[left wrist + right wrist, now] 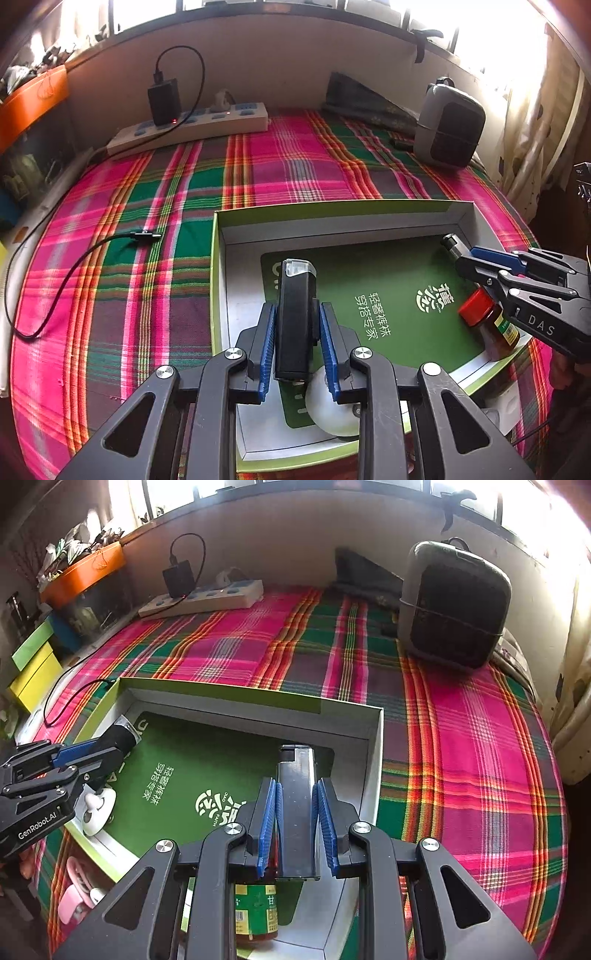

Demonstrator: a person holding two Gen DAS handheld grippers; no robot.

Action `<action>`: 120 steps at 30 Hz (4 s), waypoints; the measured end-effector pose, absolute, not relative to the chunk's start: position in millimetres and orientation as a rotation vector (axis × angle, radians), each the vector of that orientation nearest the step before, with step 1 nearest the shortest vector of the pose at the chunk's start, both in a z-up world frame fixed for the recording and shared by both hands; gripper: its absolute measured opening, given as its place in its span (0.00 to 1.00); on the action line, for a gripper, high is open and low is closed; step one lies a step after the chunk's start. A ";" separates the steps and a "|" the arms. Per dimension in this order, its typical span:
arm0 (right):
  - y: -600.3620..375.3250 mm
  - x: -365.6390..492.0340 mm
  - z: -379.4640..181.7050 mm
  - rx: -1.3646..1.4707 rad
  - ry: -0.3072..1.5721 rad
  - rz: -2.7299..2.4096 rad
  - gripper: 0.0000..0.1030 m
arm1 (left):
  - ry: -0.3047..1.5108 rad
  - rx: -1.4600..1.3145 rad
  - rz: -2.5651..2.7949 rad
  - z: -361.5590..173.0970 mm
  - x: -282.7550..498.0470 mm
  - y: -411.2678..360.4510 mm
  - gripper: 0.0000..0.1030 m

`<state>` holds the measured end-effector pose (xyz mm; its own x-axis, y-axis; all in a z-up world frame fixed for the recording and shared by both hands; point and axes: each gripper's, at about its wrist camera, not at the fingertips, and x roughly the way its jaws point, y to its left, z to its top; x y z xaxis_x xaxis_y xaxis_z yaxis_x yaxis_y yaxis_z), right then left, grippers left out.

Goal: Organize rigid objects
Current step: 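Carry the flashlight with the left tool while the right tool carries the lighter into the tray, then open the left tool to drop the flashlight while the right tool releases the lighter in the tray, then move the left tool toward the pink clip while the right tool approaches the white charger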

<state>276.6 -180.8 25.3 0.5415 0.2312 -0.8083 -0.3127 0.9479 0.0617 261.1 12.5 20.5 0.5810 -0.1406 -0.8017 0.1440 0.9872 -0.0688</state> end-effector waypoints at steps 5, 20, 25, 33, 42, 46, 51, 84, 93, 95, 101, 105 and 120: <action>-179.9 277.3 24.0 -0.097 0.943 0.327 0.24 | 0.940 0.000 -0.174 19.8 262.1 12.4 0.22; -179.0 277.3 22.6 -0.084 0.946 0.336 0.24 | 0.947 -0.015 -0.185 19.6 262.7 13.6 0.24; -179.4 277.9 23.3 -0.078 0.941 0.330 0.24 | 0.946 -0.019 -0.190 19.7 262.6 12.9 0.26; -183.5 275.8 26.1 -0.063 0.928 0.319 0.24 | 0.939 -0.016 -0.196 22.1 259.8 10.7 0.34; -185.0 267.4 33.8 -0.047 0.901 0.320 0.28 | 0.913 -0.024 -0.192 30.8 247.7 11.7 0.39; -185.7 260.3 38.5 -0.040 0.888 0.319 0.28 | 0.901 -0.028 -0.194 34.5 239.8 12.4 0.39; -188.1 248.3 44.5 -0.030 0.867 0.309 0.29 | 0.874 -0.045 -0.182 40.6 226.4 16.6 0.39; -196.5 144.5 39.5 0.009 0.852 0.323 0.40 | 0.859 -0.135 -0.191 32.1 137.9 44.2 0.41; -185.2 136.1 27.7 -0.027 0.887 0.331 0.40 | 0.861 -0.170 -0.206 26.4 124.6 53.7 0.44; -183.6 136.1 26.2 -0.037 0.894 0.330 0.40 | 0.863 -0.176 -0.212 25.5 122.3 54.3 0.44; -180.3 137.7 22.1 -0.052 0.910 0.311 0.41 | 0.864 -0.183 -0.232 24.4 118.2 54.8 0.44; -175.1 140.6 17.7 -0.081 0.924 0.299 0.41 | 0.867 -0.195 -0.250 23.3 116.2 54.8 0.44; -179.5 146.2 12.5 -0.122 0.929 0.242 0.41 | 0.886 -0.140 -0.282 22.2 114.0 34.3 0.45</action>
